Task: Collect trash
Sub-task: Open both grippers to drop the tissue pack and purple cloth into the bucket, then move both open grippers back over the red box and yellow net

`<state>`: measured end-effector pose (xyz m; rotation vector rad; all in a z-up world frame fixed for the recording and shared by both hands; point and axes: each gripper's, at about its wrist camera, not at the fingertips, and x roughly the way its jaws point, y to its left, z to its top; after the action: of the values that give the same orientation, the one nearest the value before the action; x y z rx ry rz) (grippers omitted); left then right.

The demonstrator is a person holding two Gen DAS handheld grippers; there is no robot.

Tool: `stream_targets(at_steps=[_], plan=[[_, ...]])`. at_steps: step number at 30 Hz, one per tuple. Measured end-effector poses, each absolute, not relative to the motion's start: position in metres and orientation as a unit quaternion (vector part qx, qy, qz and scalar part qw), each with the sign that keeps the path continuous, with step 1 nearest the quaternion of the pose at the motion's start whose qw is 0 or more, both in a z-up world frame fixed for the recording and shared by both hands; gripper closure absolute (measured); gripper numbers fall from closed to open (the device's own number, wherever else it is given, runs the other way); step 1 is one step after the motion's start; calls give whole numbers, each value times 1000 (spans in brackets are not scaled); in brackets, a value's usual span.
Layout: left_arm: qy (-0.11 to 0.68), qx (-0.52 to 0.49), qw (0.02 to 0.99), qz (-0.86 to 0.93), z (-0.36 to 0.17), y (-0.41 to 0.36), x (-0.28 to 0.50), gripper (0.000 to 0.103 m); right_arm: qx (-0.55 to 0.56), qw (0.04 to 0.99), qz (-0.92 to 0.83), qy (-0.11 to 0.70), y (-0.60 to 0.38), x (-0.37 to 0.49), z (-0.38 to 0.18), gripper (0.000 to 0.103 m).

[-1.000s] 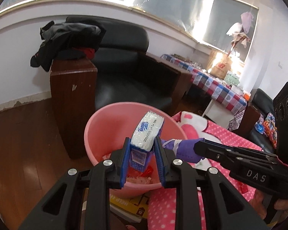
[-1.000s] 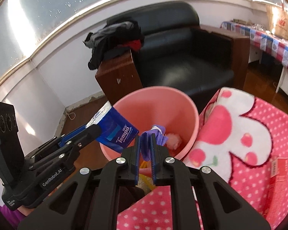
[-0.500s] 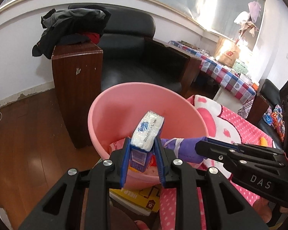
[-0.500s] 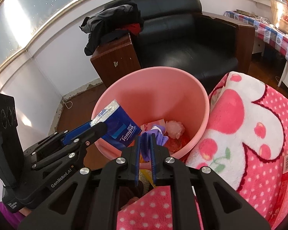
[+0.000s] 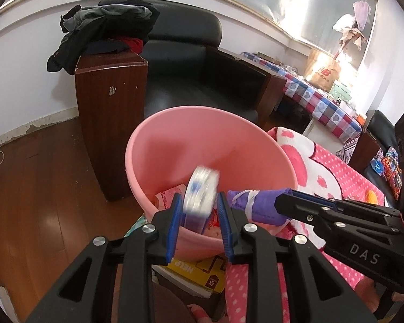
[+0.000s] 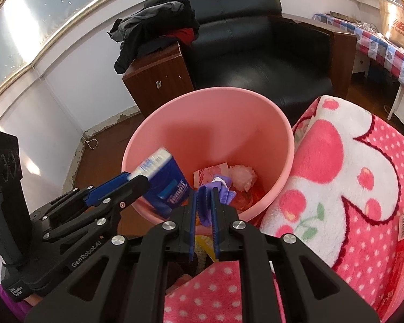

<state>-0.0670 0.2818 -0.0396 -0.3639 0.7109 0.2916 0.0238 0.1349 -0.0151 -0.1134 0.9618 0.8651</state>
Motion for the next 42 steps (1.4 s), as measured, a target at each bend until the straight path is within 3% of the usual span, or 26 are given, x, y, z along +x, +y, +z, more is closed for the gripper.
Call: stream_targets(at_steps=[4, 21, 29, 32, 42], plan=[[339, -176, 913, 145, -36, 281, -71, 72, -54, 796, 402, 450, 135, 23, -16, 91], [320, -174, 920, 145, -16, 274, -88, 71, -51, 804, 402, 435, 120, 9, -2, 91], [309, -165, 928, 129, -2, 256, -91, 71, -44, 820, 383, 423, 88, 2, 12, 91], [307, -163, 930, 120, 2, 249, -90, 64, -37, 826, 372, 421, 73, 1, 15, 91], [314, -145, 935, 77, 11, 205, -81, 62, -8, 846, 321, 426, 11, 4, 16, 91]])
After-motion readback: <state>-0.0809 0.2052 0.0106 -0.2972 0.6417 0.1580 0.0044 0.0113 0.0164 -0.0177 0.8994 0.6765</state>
